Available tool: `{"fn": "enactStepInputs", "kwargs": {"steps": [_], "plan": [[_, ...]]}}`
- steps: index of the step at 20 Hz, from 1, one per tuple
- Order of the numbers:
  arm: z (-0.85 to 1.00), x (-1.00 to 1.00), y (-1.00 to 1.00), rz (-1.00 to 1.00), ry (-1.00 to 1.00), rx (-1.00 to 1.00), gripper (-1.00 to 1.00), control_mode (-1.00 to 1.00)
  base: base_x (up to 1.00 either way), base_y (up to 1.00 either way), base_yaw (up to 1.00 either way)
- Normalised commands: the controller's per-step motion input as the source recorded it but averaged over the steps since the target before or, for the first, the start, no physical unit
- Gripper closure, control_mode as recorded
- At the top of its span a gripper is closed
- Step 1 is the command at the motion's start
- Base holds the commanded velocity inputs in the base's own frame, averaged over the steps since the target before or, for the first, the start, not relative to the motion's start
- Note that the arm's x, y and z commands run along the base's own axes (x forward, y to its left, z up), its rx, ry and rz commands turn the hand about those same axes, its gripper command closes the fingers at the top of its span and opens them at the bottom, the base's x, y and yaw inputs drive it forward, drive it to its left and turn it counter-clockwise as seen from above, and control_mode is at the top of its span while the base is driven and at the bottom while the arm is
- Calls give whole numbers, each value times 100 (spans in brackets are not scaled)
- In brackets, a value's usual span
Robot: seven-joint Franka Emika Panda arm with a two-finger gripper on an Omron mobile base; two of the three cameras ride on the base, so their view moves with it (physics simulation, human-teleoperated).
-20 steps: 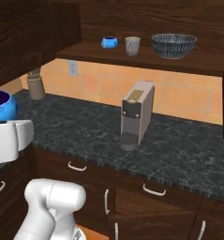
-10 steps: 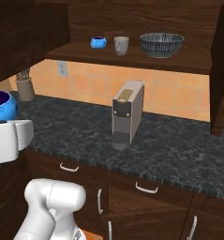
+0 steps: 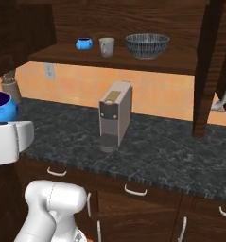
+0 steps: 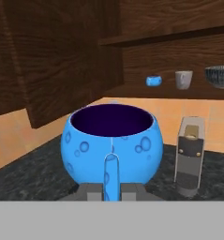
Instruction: Gather all objects into one cabinet and sort the glasses and bowls to opposite sides.
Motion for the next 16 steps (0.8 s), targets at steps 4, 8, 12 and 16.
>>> {"fn": "enactStepInputs", "kwargs": {"steps": [4,8,12,16], "plan": [[0,0,0,0,0,0,100,100,48,-14,-20],[0,0,0,0,0,0,100,100,35,-5,-18],[0,0,0,0,0,0,100,100,18,0,-12],[0,0,0,0,0,0,100,100,27,0,-22]]}}
